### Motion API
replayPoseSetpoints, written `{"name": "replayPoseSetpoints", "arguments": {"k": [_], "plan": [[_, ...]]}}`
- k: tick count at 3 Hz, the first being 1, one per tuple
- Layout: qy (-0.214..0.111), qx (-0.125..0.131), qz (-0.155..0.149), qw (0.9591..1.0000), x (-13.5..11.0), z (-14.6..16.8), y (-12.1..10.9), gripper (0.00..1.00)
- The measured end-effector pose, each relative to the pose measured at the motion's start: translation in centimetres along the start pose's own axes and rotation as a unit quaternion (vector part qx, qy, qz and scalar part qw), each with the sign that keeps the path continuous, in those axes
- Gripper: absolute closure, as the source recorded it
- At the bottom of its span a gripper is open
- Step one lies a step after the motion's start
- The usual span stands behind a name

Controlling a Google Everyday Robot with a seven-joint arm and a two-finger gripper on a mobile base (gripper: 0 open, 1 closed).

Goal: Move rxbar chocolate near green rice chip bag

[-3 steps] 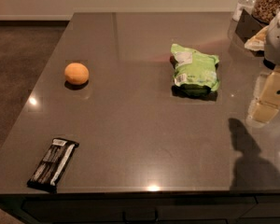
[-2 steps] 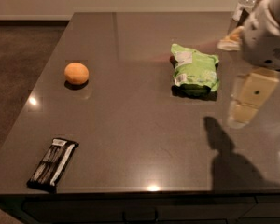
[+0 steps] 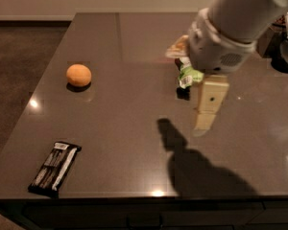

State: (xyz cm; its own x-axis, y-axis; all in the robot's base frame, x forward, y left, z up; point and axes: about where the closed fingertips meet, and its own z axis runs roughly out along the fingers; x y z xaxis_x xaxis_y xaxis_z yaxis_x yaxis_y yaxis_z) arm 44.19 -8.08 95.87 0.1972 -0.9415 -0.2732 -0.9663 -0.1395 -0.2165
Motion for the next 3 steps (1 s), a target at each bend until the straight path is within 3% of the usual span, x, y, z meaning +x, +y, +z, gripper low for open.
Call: {"name": "replayPoseSetpoints", "arguments": {"k": [1, 2, 3], "plan": [[-0.023, -0.029, -0.065, 0.9972, -4.7, 2.9, 0.9, 0.00], [-0.040, -0.052, -0.115, 0.9912, -8.9, 5.6, 1.9, 0.00], [-0.048, -0.077, -0.168, 0.9817, -13.8, 8.8, 3.5, 0.00]]}}
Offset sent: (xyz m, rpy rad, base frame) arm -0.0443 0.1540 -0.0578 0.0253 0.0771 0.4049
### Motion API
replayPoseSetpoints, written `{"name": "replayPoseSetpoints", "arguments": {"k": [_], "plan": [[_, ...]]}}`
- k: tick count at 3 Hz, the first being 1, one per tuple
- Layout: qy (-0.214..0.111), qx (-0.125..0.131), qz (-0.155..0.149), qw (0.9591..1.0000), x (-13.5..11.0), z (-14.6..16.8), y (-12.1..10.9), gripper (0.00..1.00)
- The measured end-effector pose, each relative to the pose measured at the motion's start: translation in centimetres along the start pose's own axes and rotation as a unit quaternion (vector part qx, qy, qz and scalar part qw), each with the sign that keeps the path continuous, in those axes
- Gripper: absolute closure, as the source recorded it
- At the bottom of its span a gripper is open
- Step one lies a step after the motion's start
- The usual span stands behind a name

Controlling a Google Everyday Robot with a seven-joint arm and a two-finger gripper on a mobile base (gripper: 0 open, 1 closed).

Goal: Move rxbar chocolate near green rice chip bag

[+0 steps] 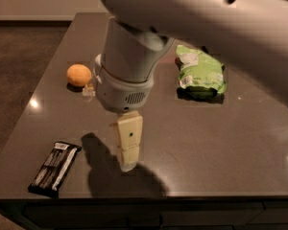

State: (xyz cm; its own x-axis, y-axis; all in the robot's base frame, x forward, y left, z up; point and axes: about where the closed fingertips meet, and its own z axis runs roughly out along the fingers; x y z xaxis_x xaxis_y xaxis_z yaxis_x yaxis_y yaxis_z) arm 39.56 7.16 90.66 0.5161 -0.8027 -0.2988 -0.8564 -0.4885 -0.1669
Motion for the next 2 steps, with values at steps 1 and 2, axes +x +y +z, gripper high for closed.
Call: {"name": "replayPoseSetpoints", "arguments": {"k": [1, 2], "plan": [[0.007, -0.023, -0.044, 0.9988, -4.1, 3.7, -1.2, 0.00], [0.012, -0.036, -0.067, 0.9970, -6.2, 5.7, -1.9, 0.00]]}}
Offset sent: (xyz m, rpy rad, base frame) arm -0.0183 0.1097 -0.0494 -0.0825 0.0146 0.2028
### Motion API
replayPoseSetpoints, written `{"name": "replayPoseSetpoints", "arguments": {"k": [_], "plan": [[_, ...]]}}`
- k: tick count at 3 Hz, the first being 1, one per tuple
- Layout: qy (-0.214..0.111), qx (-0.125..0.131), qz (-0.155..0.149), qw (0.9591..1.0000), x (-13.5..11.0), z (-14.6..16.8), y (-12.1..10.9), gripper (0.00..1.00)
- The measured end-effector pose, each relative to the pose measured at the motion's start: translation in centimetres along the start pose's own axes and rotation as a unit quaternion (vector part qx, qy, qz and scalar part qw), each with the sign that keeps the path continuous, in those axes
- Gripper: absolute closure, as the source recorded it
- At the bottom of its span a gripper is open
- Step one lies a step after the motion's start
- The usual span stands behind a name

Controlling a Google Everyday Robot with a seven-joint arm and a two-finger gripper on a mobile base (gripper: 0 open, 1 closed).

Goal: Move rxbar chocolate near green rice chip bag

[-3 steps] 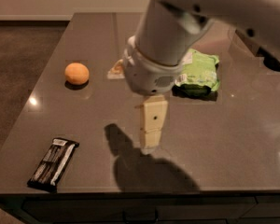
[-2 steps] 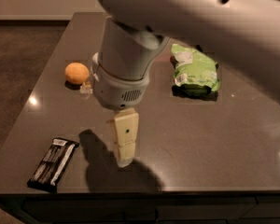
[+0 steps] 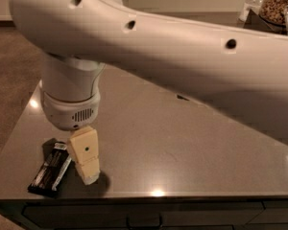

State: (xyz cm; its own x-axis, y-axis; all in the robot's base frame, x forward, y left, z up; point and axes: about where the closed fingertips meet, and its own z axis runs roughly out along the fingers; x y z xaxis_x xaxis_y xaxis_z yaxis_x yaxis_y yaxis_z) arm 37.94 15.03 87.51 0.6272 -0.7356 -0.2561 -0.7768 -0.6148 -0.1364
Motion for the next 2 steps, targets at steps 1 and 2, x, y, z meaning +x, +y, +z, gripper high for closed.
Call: {"name": "replayPoseSetpoints", "arguments": {"k": [1, 2], "plan": [[0.008, -0.015, -0.019, 0.9997, -1.4, 1.8, -0.9, 0.00], [0.018, -0.033, -0.036, 0.9987, -2.0, 3.4, -1.5, 0.00]]}}
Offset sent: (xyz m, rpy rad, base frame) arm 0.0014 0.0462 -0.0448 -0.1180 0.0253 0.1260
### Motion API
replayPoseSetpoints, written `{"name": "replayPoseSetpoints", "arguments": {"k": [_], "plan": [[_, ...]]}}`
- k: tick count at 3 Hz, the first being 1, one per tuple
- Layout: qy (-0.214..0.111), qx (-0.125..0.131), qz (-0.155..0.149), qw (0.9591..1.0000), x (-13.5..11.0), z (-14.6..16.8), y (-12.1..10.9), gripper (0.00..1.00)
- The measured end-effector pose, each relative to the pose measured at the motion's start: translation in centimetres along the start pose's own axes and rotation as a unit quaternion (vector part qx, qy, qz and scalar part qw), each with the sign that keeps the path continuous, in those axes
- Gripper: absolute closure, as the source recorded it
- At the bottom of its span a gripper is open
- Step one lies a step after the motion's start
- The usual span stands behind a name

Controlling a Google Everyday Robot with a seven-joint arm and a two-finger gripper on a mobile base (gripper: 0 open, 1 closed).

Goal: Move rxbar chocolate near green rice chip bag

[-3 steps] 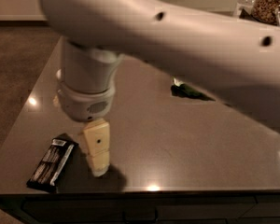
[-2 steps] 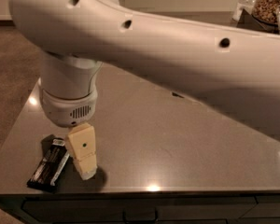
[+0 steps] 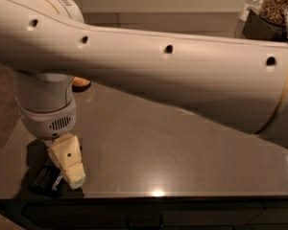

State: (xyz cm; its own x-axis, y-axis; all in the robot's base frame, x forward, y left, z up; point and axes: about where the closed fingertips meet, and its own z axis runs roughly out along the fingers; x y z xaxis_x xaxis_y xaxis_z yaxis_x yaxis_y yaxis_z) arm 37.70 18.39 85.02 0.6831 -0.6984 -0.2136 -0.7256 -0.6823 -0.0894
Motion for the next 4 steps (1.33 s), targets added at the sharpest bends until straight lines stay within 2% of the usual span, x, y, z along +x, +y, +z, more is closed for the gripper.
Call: {"name": "replayPoseSetpoints", "arguments": {"k": [1, 2, 3, 4], "plan": [[0.009, -0.015, -0.007, 0.9998, 0.7, 1.0, -0.8, 0.00], [0.015, -0.025, -0.006, 0.9996, 1.7, 1.6, -1.1, 0.16], [0.018, -0.030, 0.001, 0.9994, 2.9, 1.9, -0.8, 0.45], [0.016, -0.028, 0.003, 0.9995, 2.9, 1.5, -0.7, 0.69]]}}
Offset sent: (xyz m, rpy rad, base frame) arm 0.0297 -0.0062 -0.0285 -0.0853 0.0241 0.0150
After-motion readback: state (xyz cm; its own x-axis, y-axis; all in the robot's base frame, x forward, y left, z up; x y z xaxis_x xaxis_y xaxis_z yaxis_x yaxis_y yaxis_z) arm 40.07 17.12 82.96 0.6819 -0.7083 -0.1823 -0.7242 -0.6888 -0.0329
